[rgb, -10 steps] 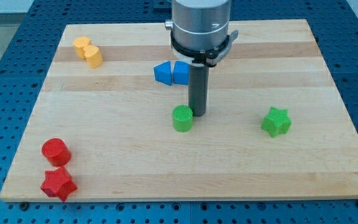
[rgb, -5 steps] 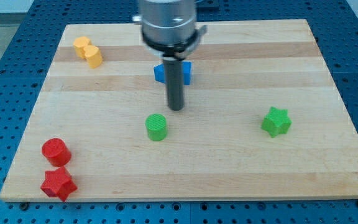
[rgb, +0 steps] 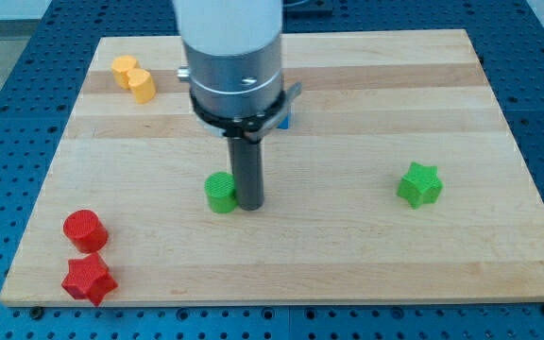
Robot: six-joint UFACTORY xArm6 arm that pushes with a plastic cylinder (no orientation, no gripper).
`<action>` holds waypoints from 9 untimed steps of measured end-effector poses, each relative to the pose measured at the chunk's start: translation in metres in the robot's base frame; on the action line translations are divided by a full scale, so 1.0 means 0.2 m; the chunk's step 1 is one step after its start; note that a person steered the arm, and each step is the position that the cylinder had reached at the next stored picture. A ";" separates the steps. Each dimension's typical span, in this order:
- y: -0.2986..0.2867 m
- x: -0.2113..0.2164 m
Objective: Move the green circle to the top of the red circle
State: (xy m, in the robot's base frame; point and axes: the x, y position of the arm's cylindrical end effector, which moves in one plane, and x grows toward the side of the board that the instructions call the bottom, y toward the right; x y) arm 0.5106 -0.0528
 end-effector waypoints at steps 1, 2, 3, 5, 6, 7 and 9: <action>-0.14 0.00; -0.30 0.00; -0.46 0.00; -0.19 -0.07; -0.26 -0.27; -0.31 -0.27; -0.60 -0.20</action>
State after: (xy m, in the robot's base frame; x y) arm 0.4710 -0.1731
